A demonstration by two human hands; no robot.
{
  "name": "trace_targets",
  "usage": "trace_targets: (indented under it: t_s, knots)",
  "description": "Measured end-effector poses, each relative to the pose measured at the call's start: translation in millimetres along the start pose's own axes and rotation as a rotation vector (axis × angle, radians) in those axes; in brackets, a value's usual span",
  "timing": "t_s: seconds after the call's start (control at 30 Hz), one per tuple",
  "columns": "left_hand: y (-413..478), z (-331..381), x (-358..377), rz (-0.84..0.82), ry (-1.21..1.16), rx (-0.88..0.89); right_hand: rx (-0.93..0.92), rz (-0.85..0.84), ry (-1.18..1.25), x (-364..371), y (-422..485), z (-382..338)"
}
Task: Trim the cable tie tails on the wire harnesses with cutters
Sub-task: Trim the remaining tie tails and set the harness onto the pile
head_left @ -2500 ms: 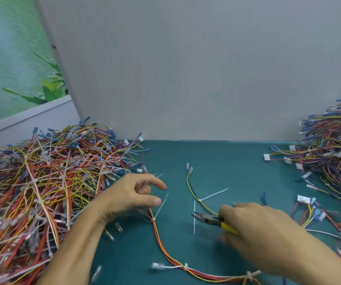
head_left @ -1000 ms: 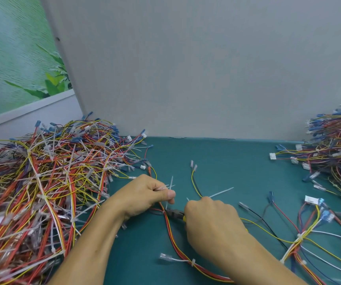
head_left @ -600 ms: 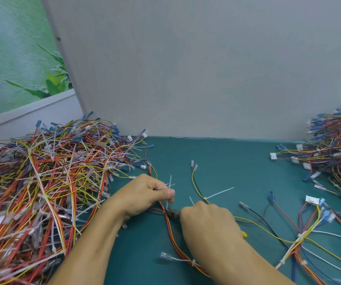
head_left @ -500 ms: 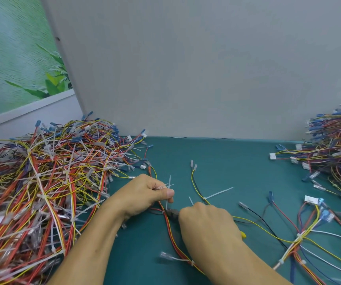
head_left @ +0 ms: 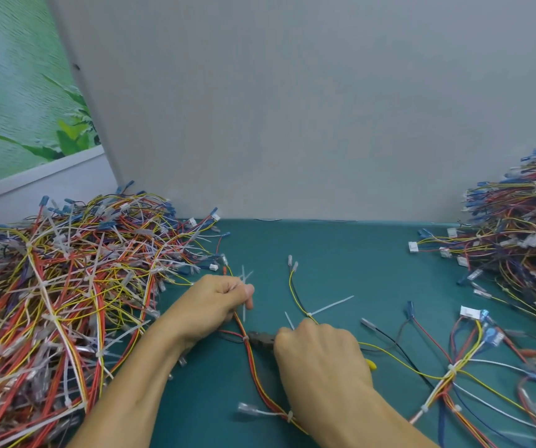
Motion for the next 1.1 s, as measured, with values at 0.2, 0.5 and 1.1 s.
trace_targets:
  t_s: [0.2,0.5,1.1]
  knots:
    - [6.0,18.4,-3.2,0.285,-0.265,0.012,0.191,0.172,0.038,-8.5,6.7,65.7]
    - [18.9,42.1,40.3,0.167,-0.022,0.157,-0.084,-0.060,0.207,19.0,10.6,88.3]
    - [41.6,42.9,75.5,-0.592,0.973,-0.133,-0.096,0.010,0.091,17.6,10.0,89.7]
Point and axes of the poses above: each hand's wrist, its own y-axis towards the middle knuckle, its own x-axis out of the palm, z = x × y, the point moved 6 cm from there along y, towards the middle knuckle, and after that the axes turned 15 degrees about x, right-handed, at the moved point
